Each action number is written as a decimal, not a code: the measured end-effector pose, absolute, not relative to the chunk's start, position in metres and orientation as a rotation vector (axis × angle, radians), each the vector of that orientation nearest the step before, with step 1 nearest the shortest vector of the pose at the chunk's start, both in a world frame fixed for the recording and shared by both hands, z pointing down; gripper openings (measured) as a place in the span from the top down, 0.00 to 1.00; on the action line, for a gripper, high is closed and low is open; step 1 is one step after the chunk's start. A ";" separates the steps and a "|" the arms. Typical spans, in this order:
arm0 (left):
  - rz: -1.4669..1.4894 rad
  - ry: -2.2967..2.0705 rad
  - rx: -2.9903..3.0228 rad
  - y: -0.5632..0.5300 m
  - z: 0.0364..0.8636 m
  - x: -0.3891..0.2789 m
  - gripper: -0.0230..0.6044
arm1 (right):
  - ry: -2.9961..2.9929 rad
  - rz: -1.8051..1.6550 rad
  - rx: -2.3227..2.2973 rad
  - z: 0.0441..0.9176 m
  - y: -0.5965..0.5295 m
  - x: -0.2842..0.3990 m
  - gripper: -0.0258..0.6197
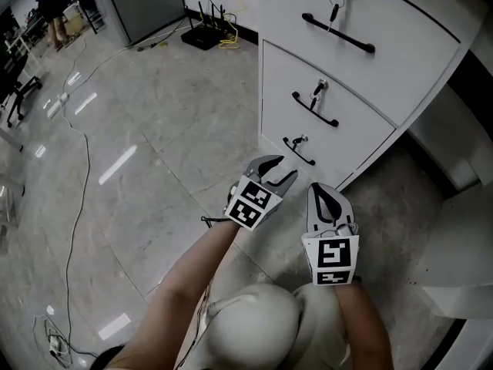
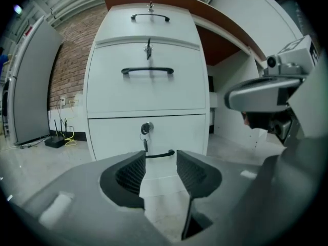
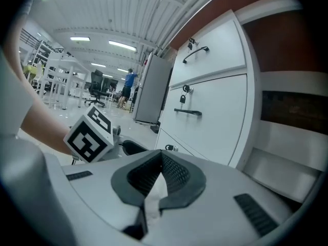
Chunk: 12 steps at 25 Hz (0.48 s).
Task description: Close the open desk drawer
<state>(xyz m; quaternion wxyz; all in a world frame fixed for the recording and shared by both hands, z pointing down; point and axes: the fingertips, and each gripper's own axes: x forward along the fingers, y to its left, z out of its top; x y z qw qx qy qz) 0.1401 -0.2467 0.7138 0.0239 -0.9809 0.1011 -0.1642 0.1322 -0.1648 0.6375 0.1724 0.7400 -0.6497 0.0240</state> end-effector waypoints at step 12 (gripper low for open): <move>-0.276 0.288 -3.024 -0.215 0.599 0.120 0.87 | -1.868 0.056 2.172 0.584 -0.168 0.138 0.94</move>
